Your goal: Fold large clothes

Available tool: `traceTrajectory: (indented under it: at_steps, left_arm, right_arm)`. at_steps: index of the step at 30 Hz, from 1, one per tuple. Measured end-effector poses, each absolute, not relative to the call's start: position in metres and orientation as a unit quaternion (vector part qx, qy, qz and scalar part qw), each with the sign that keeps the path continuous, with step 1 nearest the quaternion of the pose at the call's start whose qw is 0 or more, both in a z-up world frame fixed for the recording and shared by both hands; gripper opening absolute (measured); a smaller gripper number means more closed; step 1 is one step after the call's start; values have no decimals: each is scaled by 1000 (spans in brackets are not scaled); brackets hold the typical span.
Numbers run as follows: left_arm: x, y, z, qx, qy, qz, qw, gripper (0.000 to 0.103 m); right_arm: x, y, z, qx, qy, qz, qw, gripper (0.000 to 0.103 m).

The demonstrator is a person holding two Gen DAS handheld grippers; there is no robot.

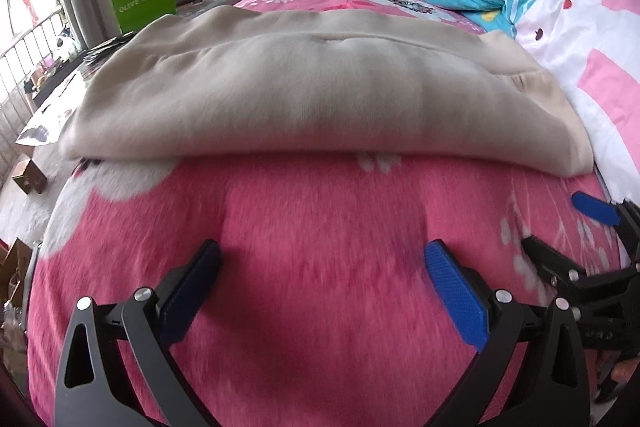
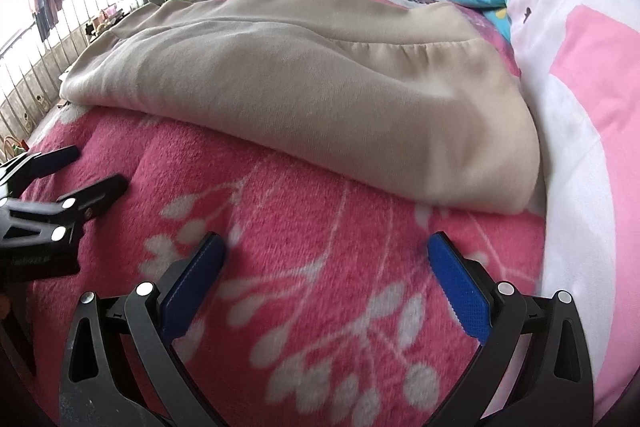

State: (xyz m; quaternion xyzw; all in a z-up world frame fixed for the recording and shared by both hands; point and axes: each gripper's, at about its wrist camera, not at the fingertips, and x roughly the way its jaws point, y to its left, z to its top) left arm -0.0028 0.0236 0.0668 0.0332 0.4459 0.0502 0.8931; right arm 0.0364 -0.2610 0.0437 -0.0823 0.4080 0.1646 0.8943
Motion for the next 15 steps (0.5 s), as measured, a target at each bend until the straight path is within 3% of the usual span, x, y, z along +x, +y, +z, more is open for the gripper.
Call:
traceTrajectory:
  at_steps: [15]
  left_arm:
    - [-77,20,69,17,438,81,895,99]
  right_arm:
    - [-29,-273,41,-109,386,161,902,96]
